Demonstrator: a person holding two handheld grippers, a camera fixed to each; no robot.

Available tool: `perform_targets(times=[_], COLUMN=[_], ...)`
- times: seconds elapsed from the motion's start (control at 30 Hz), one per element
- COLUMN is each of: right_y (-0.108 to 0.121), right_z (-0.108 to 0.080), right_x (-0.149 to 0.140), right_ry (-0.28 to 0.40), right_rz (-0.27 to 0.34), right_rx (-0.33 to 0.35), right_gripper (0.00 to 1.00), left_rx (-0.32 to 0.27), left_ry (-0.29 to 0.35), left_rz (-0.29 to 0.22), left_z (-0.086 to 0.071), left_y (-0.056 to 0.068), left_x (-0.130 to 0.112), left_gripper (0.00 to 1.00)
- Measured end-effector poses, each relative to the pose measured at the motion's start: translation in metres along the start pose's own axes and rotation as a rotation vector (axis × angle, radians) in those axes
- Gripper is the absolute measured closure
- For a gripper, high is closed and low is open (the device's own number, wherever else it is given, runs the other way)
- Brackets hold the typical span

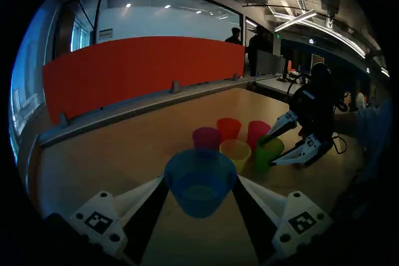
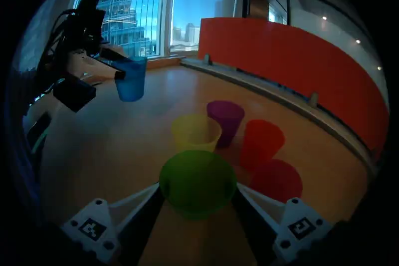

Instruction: Pour water

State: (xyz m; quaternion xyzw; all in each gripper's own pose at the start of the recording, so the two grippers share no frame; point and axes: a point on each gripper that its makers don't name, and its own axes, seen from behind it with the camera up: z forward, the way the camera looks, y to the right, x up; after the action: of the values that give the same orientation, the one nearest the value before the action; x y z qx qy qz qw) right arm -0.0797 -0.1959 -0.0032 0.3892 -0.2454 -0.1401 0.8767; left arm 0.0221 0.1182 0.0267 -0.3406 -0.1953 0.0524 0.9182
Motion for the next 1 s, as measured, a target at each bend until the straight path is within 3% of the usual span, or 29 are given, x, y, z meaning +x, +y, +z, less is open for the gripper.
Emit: perform_targets(times=[1.0], right_y=[-0.011], right_z=[-0.041], right_x=[0.085], right_ry=[0.243], right_rz=[0.032], right_rx=[-0.011], right_gripper=[0.1], left_rx=[0.02], left_ry=[0.193], left_rz=[-0.016], left_z=[-0.03], left_y=[0.014], left_x=[0.045], left_gripper=[0.14])
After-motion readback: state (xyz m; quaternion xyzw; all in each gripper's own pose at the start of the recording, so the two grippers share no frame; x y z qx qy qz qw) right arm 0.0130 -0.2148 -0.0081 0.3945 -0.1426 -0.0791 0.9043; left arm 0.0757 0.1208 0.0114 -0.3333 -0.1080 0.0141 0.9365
